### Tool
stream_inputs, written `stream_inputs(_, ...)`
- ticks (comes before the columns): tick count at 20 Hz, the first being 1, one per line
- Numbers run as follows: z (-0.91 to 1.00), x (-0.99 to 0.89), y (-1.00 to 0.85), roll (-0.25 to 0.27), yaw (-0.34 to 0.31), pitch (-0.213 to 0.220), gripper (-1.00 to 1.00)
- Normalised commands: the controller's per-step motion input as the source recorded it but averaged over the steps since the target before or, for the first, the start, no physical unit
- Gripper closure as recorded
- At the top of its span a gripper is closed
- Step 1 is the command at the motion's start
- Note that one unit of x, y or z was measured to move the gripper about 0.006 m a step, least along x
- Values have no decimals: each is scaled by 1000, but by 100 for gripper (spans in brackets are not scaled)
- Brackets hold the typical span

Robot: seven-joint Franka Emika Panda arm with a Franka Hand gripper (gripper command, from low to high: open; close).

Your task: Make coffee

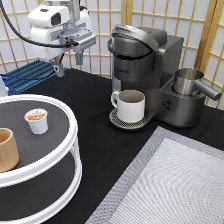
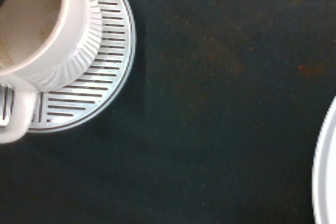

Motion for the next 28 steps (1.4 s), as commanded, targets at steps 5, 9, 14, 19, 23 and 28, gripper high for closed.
stream_inputs(5,182,201,-14,24,-2,34,-100)
stream_inputs(9,959,850,-24,57,-8,92,-100)
stream_inputs(14,1000,1000,25,-8,-7,62,-100)
stream_inputs(19,717,963,-46,73,-12,100,-100)
stream_inputs(23,471,841,-144,189,0,160,-100)
stream_inputs(28,410,771,-122,210,-1,190,-100)
